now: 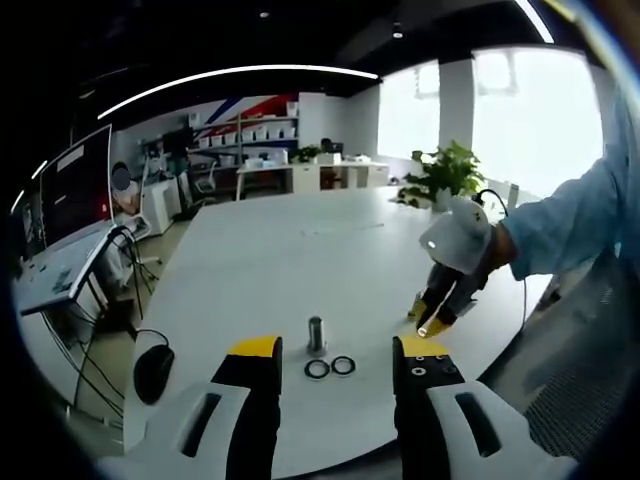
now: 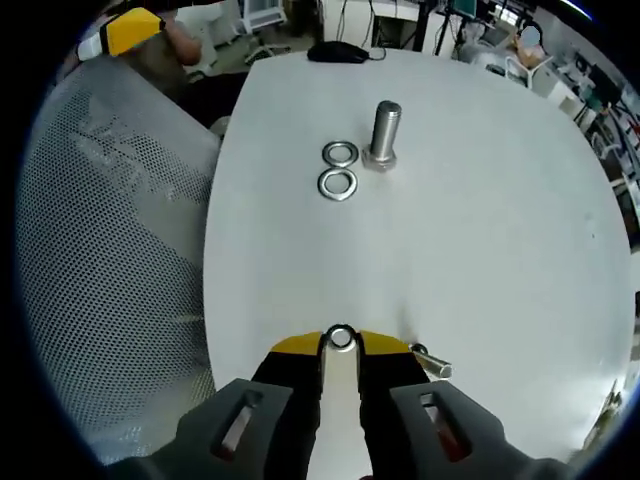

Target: Place the washer onto the threaded stud by aligning its center hole with the stud, sliding it down to the base, and recovering from edge contact or off-axis alignment until the washer reaches the visible bottom stop.

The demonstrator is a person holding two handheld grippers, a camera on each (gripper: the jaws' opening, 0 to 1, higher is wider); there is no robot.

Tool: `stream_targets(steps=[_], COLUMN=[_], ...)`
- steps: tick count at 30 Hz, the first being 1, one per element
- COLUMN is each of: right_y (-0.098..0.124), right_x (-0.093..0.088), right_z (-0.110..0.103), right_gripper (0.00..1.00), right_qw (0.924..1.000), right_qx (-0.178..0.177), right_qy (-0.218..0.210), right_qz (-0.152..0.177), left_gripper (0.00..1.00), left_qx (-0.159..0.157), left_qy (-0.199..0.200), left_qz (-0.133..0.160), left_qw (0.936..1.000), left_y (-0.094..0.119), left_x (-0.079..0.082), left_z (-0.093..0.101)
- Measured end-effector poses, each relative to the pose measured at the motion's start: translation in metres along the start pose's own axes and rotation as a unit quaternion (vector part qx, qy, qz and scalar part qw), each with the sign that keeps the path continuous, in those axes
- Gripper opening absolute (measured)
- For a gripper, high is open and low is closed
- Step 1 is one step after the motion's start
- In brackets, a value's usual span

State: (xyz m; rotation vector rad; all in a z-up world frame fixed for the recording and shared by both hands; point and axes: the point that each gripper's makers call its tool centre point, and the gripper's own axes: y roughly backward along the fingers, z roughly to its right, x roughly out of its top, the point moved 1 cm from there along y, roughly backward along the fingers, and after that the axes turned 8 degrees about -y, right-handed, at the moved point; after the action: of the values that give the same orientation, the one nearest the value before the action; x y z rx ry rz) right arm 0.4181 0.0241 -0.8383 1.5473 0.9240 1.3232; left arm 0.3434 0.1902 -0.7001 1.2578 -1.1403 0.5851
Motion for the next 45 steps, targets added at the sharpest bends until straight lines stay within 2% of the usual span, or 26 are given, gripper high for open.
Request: stream_targets(steps=[11,25,34,45], right_y=[0.024,0.039,0.05,0.047], right_x=[-0.01,-0.021,-0.014,-0.001], right_z=[0.014,0.03,0.042,0.047], right_gripper=[0.14,0.14,0.14,0.14], right_qw=[0.9999,0.9994,0.9987,0.9981], right_qx=[-0.011,-0.027,-0.045,-0.051], right_qy=[-0.01,-0.022,-0.018,-0.01], right_qz=[0.008,0.008,0.019,0.034], left_gripper=[0.42,0.42,0.42,0.42], left_qx=[-0.001,-0.001,-0.001,-0.001], left_qy=[0.001,0.0,0.0,0.0], left_qz=[0.001,0.0,-0.002,-0.005], left_qw=[1.0,1.0,1.0,1.0], left_y=[0.0,0.0,0.0,-0.001], left_x=[0.0,0.0,-0.001,-0.002], left_z=[0.0,0.0,0.0,0.0])
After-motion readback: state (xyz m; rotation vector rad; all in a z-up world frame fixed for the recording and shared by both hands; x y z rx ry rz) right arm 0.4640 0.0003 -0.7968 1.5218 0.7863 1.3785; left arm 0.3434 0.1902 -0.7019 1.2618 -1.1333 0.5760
